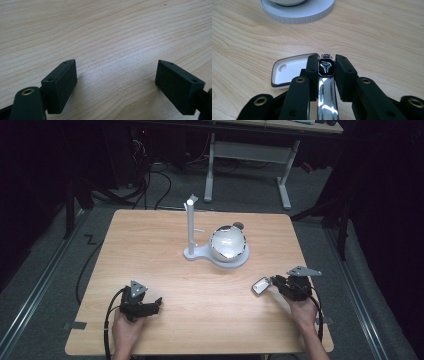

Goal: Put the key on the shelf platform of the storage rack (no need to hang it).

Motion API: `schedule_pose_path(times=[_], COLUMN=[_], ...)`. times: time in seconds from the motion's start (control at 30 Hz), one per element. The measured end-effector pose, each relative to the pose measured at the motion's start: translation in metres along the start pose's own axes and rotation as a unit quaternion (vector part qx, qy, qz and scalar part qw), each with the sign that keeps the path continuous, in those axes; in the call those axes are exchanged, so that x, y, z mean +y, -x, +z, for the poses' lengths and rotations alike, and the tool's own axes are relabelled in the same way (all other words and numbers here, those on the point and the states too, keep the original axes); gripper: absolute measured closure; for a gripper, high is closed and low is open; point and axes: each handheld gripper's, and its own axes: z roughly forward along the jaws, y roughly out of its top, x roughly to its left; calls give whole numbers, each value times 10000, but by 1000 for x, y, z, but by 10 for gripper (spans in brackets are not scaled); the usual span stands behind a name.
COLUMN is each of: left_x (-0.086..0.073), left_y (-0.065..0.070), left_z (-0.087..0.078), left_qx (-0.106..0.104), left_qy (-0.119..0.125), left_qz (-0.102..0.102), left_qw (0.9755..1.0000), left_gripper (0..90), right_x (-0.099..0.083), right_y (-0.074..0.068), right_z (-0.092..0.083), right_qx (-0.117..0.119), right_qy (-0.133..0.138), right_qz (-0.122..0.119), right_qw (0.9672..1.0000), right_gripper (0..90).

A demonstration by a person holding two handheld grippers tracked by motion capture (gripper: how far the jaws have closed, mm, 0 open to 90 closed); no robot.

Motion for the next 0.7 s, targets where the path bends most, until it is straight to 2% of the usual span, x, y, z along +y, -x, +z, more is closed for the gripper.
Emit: schedule_pose_path(times=[0.53, 0.7], left_x=[0, 0], left_y=[0, 0], left_z=[0, 0], left_qx=[-1, 0], left_qy=[3, 3], left_qz=[3, 0], left_qw=[10000, 10000], left_gripper=[182, 182], right_x=[7, 11], right_y=[5, 5], right_z=[-18, -26], right_qx=[210, 229], right_qy=[409, 537], right_qz=[181, 151], right_qw=[9988, 9982], right_gripper=[747, 746])
